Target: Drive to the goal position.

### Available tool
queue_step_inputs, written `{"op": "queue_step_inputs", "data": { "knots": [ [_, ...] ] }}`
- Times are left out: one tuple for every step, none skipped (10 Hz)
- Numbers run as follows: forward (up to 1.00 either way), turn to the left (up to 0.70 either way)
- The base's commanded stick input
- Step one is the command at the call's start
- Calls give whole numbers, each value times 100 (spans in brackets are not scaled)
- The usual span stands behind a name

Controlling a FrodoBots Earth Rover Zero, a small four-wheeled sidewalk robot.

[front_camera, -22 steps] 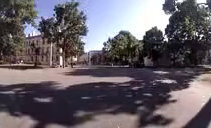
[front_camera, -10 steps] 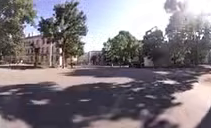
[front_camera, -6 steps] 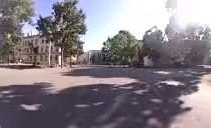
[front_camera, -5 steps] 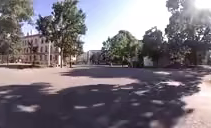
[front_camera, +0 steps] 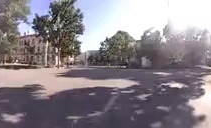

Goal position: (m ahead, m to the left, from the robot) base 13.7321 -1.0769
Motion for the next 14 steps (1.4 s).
{"op": "queue_step_inputs", "data": {
  "knots": [
    [70,-12],
    [70,-12],
    [70,0],
    [70,0],
    [70,0],
    [70,0],
    [70,0],
    [70,4],
    [70,10],
    [70,13],
    [70,13],
    [70,13],
    [70,13],
    [70,10]
  ]
}}
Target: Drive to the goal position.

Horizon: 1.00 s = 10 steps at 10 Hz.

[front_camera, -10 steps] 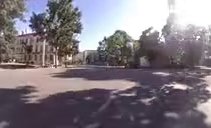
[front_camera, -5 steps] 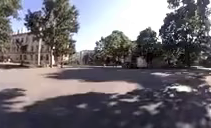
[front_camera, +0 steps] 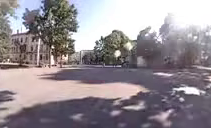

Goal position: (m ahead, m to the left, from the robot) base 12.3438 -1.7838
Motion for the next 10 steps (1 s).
{"op": "queue_step_inputs", "data": {
  "knots": [
    [70,2],
    [70,0],
    [70,0],
    [70,0],
    [70,0],
    [70,0],
    [70,0],
    [70,0],
    [70,0],
    [70,7]
  ]
}}
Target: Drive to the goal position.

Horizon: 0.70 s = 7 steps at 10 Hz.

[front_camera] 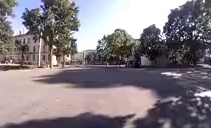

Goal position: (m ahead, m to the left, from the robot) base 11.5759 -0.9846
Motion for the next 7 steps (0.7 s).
{"op": "queue_step_inputs", "data": {
  "knots": [
    [70,11],
    [70,12],
    [70,12],
    [70,1],
    [70,0],
    [70,0],
    [70,0]
  ]
}}
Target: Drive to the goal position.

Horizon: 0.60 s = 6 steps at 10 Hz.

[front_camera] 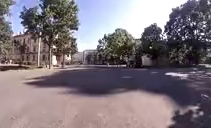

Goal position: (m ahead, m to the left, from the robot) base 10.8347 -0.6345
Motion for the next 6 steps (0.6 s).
{"op": "queue_step_inputs", "data": {
  "knots": [
    [70,0],
    [70,2],
    [70,11],
    [70,12],
    [70,12],
    [70,11]
  ]
}}
